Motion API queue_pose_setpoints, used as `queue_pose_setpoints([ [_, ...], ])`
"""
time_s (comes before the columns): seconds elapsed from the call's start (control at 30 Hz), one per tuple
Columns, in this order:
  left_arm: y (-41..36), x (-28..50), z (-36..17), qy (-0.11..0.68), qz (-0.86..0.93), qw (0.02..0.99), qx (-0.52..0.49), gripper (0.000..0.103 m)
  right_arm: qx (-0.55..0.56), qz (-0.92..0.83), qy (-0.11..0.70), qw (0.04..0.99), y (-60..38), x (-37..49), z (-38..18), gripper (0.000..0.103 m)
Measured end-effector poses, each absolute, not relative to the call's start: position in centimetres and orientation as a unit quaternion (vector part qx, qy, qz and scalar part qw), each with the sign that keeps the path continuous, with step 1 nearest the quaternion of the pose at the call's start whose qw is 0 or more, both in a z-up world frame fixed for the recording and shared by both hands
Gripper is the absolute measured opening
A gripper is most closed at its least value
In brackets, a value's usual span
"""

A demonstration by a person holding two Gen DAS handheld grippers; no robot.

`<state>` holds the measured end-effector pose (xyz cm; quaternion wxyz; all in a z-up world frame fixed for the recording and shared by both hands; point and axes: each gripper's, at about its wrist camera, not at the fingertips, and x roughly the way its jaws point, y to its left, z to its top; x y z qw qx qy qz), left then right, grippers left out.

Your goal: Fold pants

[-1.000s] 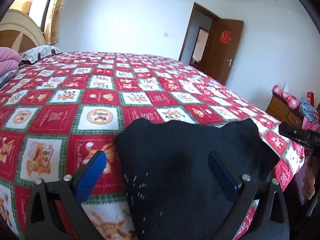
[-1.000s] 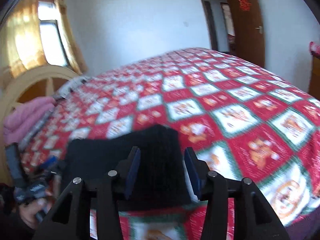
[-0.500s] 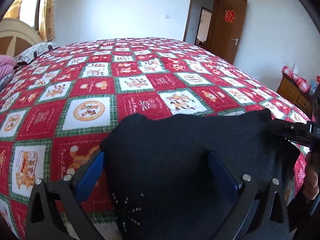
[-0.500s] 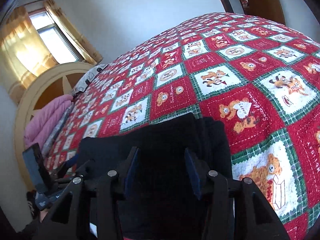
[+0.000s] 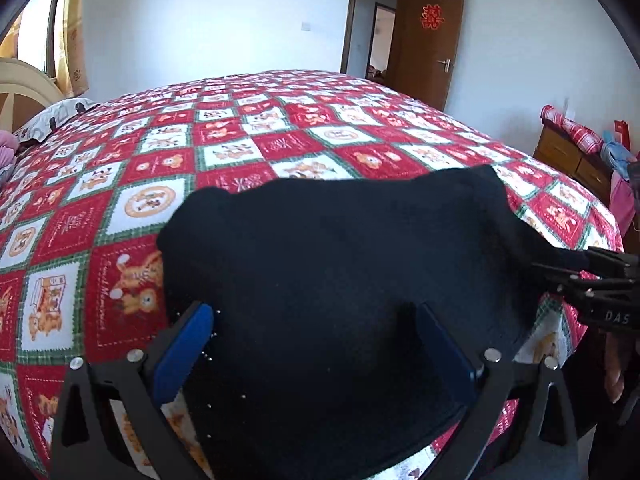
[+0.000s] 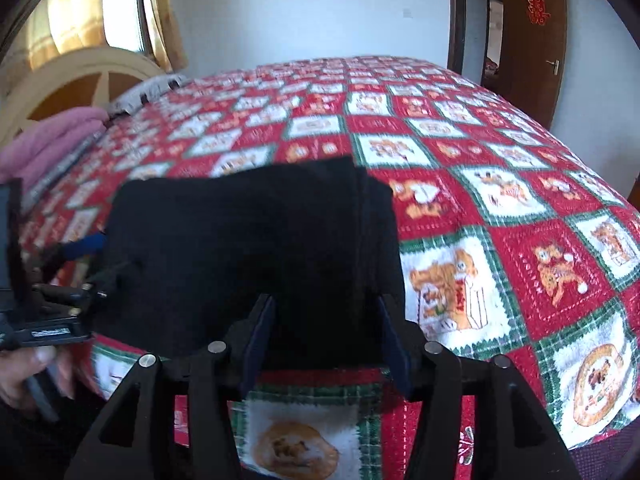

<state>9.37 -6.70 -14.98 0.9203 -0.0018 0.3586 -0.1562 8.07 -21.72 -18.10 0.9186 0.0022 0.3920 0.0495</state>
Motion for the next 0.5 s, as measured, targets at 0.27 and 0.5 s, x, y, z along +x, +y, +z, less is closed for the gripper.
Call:
queue_pose_setpoints([
  [0.27,-5.5,8.9,-14.7,0.349,-0.158,0.923,-0.013,0.103,0.022,0.068,0.388,0.919,-22.5,7.9,-18.4,0.062],
  [0.5,0.3,9.2,-15.3,0.351,-0.113,0.925,-0.095,0.103,0.110,0.074,0.341,0.931,-26.1,7.6,-16.1,0.062],
])
